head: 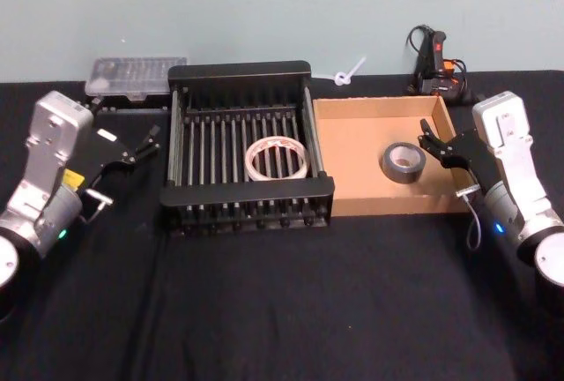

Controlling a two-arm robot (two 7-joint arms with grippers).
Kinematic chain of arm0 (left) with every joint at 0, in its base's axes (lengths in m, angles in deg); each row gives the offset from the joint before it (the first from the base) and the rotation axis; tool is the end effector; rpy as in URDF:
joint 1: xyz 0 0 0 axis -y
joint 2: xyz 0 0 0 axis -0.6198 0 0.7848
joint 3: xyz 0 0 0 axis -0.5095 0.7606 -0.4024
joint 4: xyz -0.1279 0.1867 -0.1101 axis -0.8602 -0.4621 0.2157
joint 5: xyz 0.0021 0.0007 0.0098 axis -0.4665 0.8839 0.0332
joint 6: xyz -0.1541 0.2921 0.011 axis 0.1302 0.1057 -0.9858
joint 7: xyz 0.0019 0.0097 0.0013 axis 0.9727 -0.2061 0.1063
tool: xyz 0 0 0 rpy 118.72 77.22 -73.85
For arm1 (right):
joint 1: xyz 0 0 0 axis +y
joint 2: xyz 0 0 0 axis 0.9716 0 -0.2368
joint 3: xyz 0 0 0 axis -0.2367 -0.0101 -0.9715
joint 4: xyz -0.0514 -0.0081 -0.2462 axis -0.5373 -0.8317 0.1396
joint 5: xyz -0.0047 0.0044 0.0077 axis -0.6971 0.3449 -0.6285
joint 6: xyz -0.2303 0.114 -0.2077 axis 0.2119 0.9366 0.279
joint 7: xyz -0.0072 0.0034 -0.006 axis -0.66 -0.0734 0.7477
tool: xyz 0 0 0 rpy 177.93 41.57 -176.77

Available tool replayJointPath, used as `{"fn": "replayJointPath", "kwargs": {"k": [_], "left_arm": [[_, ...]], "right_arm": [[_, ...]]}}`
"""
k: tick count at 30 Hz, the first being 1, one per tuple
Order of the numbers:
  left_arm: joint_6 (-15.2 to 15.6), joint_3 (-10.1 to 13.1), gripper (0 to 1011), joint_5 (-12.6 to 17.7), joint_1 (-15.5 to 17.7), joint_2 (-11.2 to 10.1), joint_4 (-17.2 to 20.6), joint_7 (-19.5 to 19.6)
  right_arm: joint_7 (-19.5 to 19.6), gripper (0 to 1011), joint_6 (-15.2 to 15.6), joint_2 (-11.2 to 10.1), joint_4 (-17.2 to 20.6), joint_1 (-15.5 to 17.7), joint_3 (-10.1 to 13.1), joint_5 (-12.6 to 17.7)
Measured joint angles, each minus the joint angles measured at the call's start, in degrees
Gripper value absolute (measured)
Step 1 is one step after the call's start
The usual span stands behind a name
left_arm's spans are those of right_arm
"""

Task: Pick up the white tape and place it into the black box , Pick up the silver tape and place it into the brown box.

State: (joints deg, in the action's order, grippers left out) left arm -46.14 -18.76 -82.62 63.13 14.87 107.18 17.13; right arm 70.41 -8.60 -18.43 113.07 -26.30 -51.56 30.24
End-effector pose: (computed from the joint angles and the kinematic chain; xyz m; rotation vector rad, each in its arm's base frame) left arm 0.3722 0.0551 -0.2754 0.3046 -0.2850 1.2480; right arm 0.3910 -0.0191 -0.2916 -0.3004 -0.3136 -1.3576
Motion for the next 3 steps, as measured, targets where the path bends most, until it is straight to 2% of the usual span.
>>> {"fn": "replayJointPath", "kwargs": {"k": [3], "left_arm": [[0.0, 0.0, 1001, 0.0, 0.0, 0.0, 0.0, 0.0]], "right_arm": [[0.0, 1003, 0.0, 0.0, 0.0, 0.0, 0.0, 0.0]]}}
